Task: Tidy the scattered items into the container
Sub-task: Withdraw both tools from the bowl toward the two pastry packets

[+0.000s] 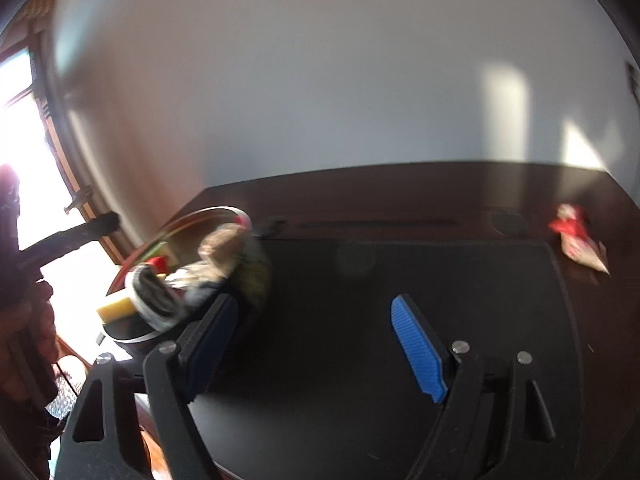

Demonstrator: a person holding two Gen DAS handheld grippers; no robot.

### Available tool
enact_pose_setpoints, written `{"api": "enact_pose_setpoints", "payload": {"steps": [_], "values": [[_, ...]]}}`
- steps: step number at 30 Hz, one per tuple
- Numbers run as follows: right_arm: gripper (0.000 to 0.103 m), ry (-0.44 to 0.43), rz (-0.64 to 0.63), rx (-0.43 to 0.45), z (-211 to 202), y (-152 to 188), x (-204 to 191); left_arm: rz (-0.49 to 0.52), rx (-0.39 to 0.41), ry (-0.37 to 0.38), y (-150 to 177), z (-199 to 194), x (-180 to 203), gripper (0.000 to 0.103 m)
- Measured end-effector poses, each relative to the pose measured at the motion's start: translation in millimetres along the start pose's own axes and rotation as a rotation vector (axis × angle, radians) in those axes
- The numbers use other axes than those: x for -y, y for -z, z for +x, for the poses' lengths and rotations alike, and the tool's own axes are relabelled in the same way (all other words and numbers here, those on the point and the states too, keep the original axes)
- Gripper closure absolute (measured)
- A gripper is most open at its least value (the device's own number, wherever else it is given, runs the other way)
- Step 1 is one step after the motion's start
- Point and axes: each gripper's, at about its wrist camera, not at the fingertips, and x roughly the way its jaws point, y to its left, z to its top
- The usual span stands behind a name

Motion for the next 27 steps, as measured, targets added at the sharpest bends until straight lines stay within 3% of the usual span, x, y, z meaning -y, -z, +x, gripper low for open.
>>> {"api": "enact_pose_setpoints", "payload": {"steps": [6,9,14,19,27], "values": [[0.021,0.084,0.141,0.028,-40.0,22.1,68.4,0.084,-0.022,0.148,-12.9,21.8,82.6,0.031],[0.015,0.129,0.178,0.055,-60.5,27.6,90.6,0.156,-0.037,0.208,-17.4,40.9,138.1,0.022],[0.014,0.194,0.237,0.09,-88.9,37.1,125.3,0.241,-0.094,0.306,-19.6,91.5,225.5,0.022],[0.014,0.223,0.278,0.091,-101.5,45.9,150.1,0.273,-0.176,0.336,-24.1,152.5,293.3,0.022],[0.014,0.235,0.327,0.085,-107.8,57.9,183.3,0.378,-0.247,0.275,-21.9,224.6,355.2,0.022]]}}
